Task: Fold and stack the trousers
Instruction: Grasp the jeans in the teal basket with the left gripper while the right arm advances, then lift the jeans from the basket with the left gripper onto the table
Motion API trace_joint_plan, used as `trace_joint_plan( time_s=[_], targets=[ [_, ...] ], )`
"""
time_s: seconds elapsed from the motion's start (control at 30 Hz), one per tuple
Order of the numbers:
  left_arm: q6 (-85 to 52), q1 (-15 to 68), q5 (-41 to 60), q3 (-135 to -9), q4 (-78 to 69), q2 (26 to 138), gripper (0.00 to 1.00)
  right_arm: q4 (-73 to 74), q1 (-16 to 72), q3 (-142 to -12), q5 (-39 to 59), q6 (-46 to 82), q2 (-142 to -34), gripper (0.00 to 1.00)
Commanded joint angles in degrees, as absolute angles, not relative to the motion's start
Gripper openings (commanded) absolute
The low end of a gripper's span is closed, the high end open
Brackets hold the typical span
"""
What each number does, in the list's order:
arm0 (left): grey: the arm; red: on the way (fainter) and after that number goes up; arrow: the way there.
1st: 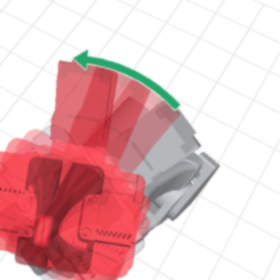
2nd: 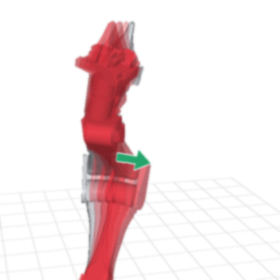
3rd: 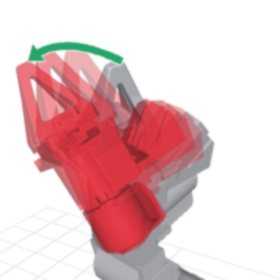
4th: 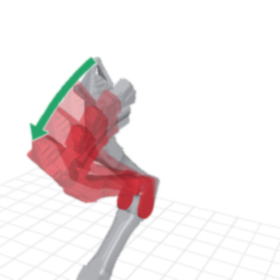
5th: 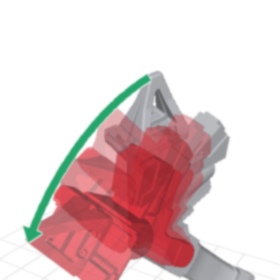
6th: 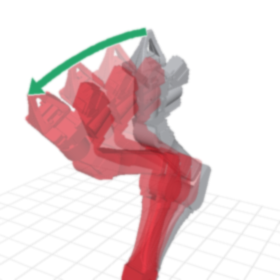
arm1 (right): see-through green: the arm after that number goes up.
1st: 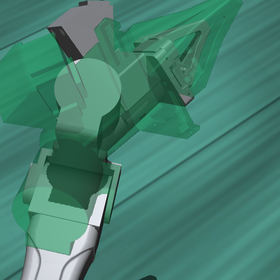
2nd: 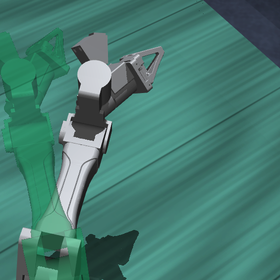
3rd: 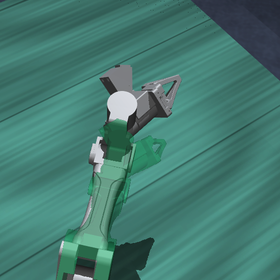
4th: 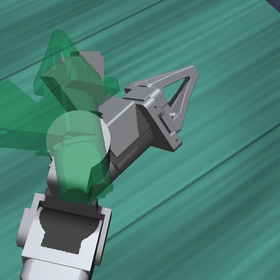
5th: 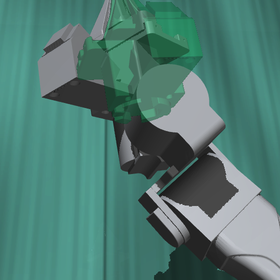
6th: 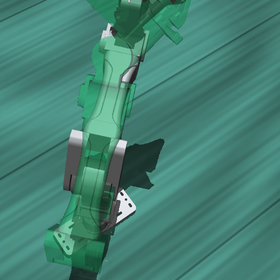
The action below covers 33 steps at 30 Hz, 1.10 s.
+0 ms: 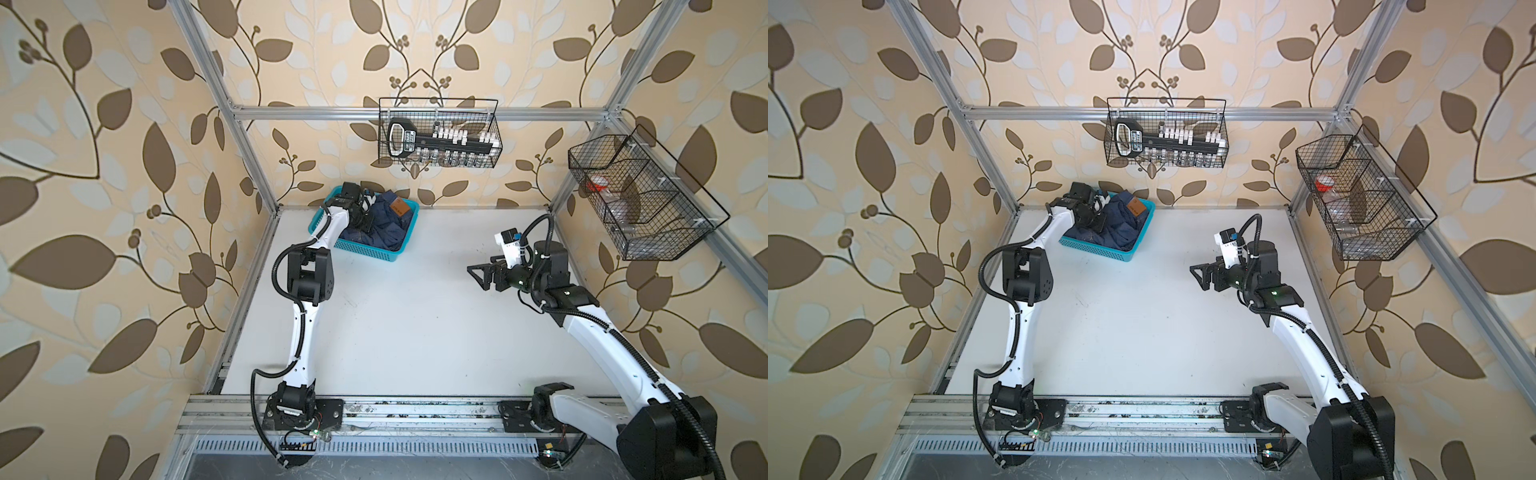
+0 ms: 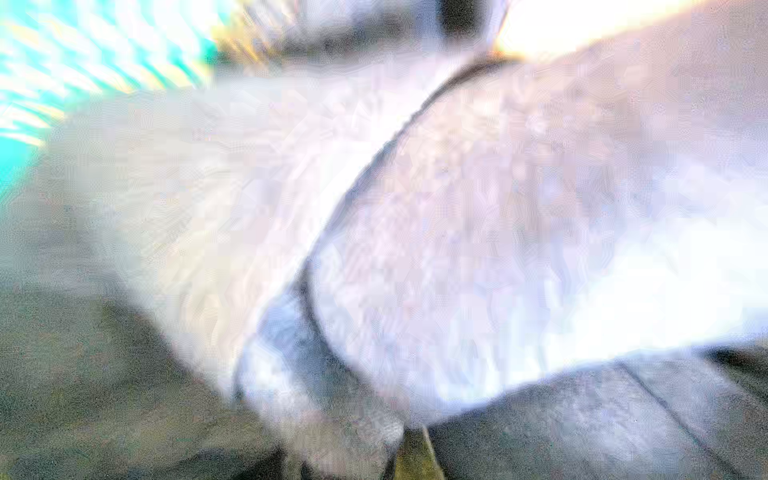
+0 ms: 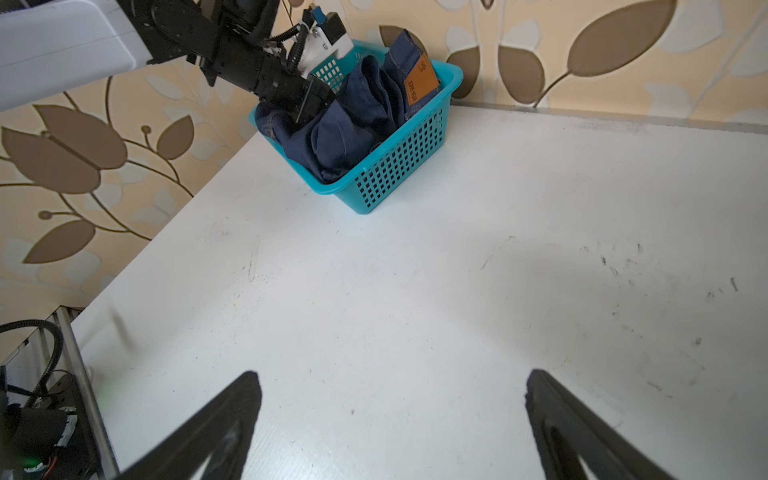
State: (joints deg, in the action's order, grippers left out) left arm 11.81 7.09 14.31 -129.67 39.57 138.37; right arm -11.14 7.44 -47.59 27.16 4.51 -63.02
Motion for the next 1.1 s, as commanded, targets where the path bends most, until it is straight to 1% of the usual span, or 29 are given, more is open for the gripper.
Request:
trace_joint_plan(
  time_s=[0.0,0.07,0.23,0.5,0.7,0.93,1.07],
  targets=[
    [7.25,5.82,14.88,-128.98,34.86,126.75,0.00,-7.41,7.21,-48.22,27.39,6.30,-62.51,1.00],
    [4.87,5.20,16.61,-128.49,33.89,124.88,0.00,-5.75,7.20,-47.39,27.79,7.76,-62.13,1.00],
    [0.14,4.84,16.94,-130.19,35.51,120.42,0.00,-1.83,7.21,-45.41,28.48,10.78,-61.70,1.00],
    [-8.19,4.79,17.66,-126.58,36.02,108.01,0.00,3.29,7.22,-42.99,28.65,14.01,-61.66,1.00],
    [-10.03,4.83,18.11,-126.69,43.61,100.73,0.00,6.62,7.57,-40.98,29.21,15.63,-61.95,1.00],
    [-12.99,5.21,16.72,-117.91,44.51,86.35,0.00,8.71,8.61,-40.18,29.86,16.41,-62.97,1.00],
    [-16.52,7.19,18.95,-108.44,45.06,78.56,0.00,9.33,9.31,-40.17,30.43,16.08,-64.24,1.00]
  ],
)
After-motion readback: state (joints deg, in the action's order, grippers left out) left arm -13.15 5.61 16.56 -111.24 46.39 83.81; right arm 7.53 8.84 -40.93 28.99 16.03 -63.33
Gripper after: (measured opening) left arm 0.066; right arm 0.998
